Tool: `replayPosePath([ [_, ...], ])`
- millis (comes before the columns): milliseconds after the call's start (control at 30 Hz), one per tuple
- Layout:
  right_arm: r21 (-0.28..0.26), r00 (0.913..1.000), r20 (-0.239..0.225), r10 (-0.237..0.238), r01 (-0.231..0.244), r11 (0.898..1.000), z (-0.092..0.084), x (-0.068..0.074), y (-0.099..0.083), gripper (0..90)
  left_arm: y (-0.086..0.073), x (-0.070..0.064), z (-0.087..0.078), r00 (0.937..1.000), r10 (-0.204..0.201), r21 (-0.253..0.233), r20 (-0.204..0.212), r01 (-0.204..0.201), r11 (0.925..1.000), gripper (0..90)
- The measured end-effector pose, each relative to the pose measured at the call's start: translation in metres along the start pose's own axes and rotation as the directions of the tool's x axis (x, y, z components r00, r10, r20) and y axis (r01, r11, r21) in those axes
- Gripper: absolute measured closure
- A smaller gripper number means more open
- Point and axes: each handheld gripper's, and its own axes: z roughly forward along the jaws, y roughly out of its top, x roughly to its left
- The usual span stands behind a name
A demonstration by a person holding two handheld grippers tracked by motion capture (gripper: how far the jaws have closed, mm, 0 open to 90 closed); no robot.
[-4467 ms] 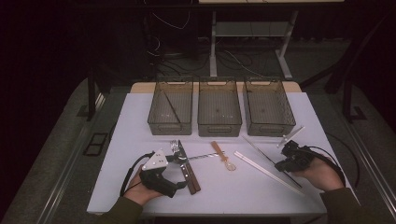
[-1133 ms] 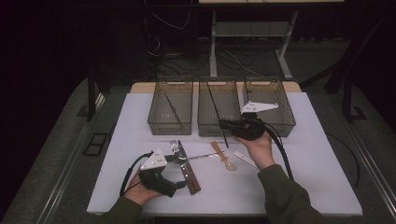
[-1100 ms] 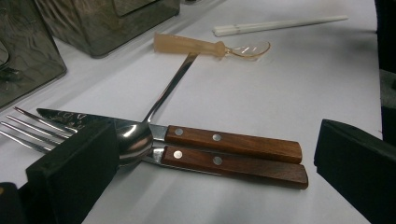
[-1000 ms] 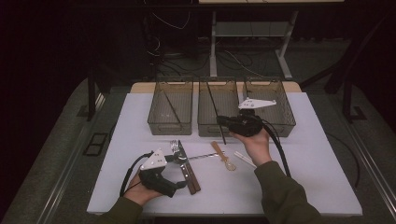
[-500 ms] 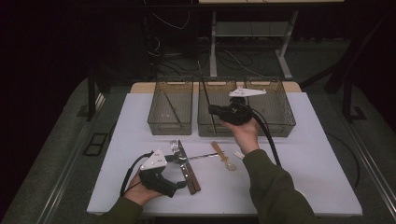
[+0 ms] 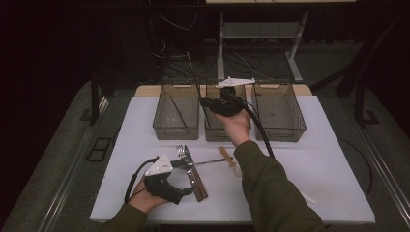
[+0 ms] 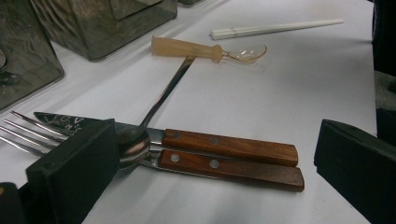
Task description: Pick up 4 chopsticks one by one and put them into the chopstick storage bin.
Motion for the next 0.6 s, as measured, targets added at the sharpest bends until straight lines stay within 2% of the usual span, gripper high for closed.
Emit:
replayPosePath([
  [267, 0.028, 0.9997, 0.02, -0.016, 0.016, 0.999, 0.029, 0.008, 0.008, 85.2, 0.0, 0.0, 0.0, 1.0, 0.0, 0.001, 0.006, 0.0, 1.0, 0.0],
  [600, 0.051, 0.9991, 0.041, -0.011, 0.009, 0.999, 0.057, 0.008, 0.007, 85.3, 0.001, 0.0, -0.001, 0.9999, 0.001, 0.0, 0.012, -0.001, 1.0, 0.0],
])
